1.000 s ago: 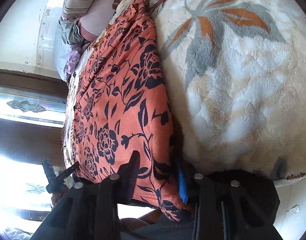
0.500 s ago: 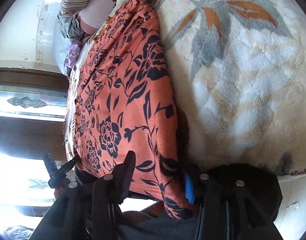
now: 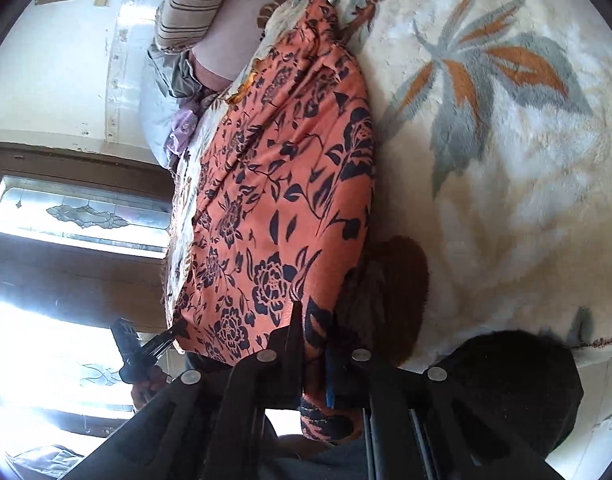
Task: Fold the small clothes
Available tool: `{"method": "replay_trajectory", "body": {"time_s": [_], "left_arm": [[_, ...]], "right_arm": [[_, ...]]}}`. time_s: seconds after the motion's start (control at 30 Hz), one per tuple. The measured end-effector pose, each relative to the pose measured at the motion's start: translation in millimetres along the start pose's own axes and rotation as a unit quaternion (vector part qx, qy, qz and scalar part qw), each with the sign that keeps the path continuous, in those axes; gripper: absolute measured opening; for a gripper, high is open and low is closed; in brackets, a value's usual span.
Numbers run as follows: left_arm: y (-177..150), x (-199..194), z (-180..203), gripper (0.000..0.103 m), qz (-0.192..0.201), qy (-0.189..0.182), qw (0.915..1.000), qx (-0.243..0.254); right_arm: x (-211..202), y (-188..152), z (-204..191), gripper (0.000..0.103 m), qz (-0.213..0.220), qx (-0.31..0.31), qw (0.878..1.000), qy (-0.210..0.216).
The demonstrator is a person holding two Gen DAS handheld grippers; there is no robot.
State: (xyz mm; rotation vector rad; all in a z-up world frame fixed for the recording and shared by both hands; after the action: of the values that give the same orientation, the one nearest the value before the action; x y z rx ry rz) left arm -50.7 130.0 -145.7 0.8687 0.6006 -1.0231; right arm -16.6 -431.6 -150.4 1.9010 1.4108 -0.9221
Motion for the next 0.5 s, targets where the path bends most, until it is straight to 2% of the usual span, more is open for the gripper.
{"method": "replay_trajectory", "body": {"time_s": [0.07, 0.23, 0.37, 0.5], "left_arm": [[-2.8, 3.3, -1.8, 0.006, -0.002, 0.002, 1.0000, -0.002], [11.6, -11.4, 10.7, 0.006, 0.025, -0.027, 0.9993, 0.009], [15.3, -4.7, 5.9, 0.006, 0.013, -0.025, 0.9996, -0.003], [30.4, -12.1, 13.6, 0.006, 0.016, -0.033, 0.9993, 0.006]], "right_arm": [[4.0, 0.0, 3.5, 0.007, -0.003, 0.010, 1.000, 0.006], [-10.1, 11.6, -5.2, 0.007, 0.017, 0.007, 0.999, 0.040], [-6.9, 19.5, -6.2, 0.007, 0.015, 0.018, 0.998, 0.058], [-3.4, 28.2, -11.5, 0.007, 0.013, 0.019, 0.997, 0.070]]}}
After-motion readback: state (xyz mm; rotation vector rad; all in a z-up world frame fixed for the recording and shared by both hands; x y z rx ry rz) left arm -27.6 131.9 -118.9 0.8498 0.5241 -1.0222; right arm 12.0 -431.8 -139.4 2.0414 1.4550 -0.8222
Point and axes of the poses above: each gripper's, at about its wrist camera, not at the fingertips, and x roughly the way its jaws point, z to its right, y to its top, the point moved 3 cm from there along x, roughly the way its jaws point, and after that the axes turned 15 degrees about -y, right-handed, at the moved point
